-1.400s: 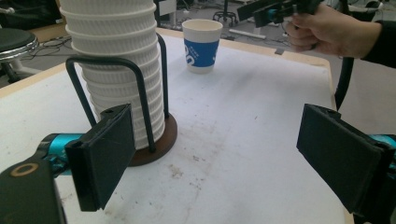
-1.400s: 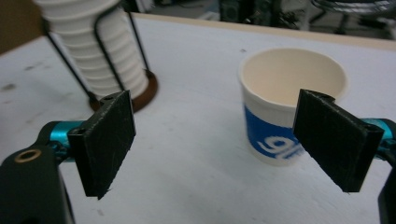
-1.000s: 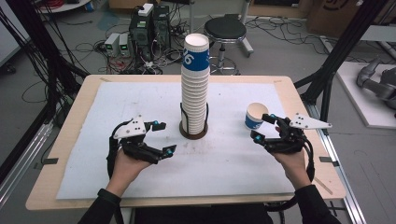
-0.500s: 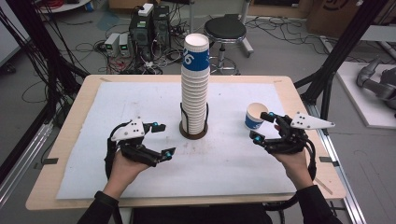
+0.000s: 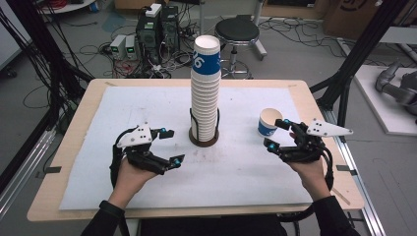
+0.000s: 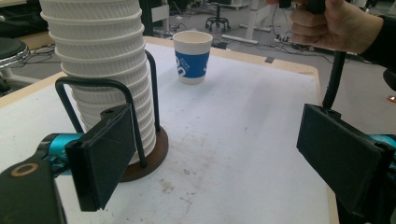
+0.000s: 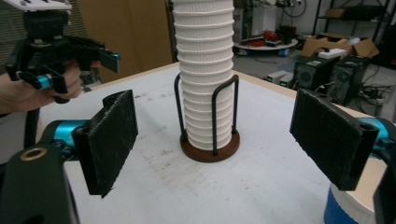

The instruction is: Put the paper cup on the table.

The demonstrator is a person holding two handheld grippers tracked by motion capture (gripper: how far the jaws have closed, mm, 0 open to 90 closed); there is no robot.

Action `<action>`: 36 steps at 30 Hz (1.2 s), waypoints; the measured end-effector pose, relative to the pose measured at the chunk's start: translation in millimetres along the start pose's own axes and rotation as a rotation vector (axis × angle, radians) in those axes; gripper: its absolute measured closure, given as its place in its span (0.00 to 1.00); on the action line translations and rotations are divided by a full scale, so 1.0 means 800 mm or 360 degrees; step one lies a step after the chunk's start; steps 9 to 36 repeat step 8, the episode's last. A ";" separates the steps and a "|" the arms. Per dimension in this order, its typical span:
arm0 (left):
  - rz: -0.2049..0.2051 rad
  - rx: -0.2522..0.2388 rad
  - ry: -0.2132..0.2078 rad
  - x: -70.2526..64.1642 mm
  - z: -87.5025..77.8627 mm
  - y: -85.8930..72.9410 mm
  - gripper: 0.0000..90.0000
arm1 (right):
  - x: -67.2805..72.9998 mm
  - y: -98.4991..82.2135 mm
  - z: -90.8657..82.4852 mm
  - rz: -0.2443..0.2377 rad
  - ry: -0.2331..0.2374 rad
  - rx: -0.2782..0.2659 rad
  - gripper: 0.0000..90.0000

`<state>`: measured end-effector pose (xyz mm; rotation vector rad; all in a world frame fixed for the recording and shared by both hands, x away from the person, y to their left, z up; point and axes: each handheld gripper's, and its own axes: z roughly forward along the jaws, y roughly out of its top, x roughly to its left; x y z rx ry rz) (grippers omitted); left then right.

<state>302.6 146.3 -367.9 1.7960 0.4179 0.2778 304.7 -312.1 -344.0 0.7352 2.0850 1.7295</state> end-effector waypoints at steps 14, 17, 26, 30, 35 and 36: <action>0.0005 0.0008 0.0015 0.000 -0.003 -0.001 0.13 | -0.002 -0.002 0.003 0.0007 -0.0012 0.0020 0.17; 0.0005 0.0008 0.0015 0.000 -0.003 -0.001 0.13 | -0.002 -0.002 0.003 0.0007 -0.0012 0.0020 0.17; 0.0005 0.0008 0.0015 0.000 -0.003 -0.001 0.13 | -0.002 -0.002 0.003 0.0007 -0.0012 0.0020 0.17; 0.0005 0.0008 0.0015 0.000 -0.003 -0.001 0.13 | -0.002 -0.002 0.003 0.0007 -0.0012 0.0020 0.17; 0.0005 0.0008 0.0015 0.000 -0.003 -0.001 0.13 | -0.002 -0.002 0.003 0.0007 -0.0012 0.0020 0.17; 0.0005 0.0008 0.0015 0.000 -0.003 -0.001 0.13 | -0.002 -0.002 0.003 0.0007 -0.0012 0.0020 0.17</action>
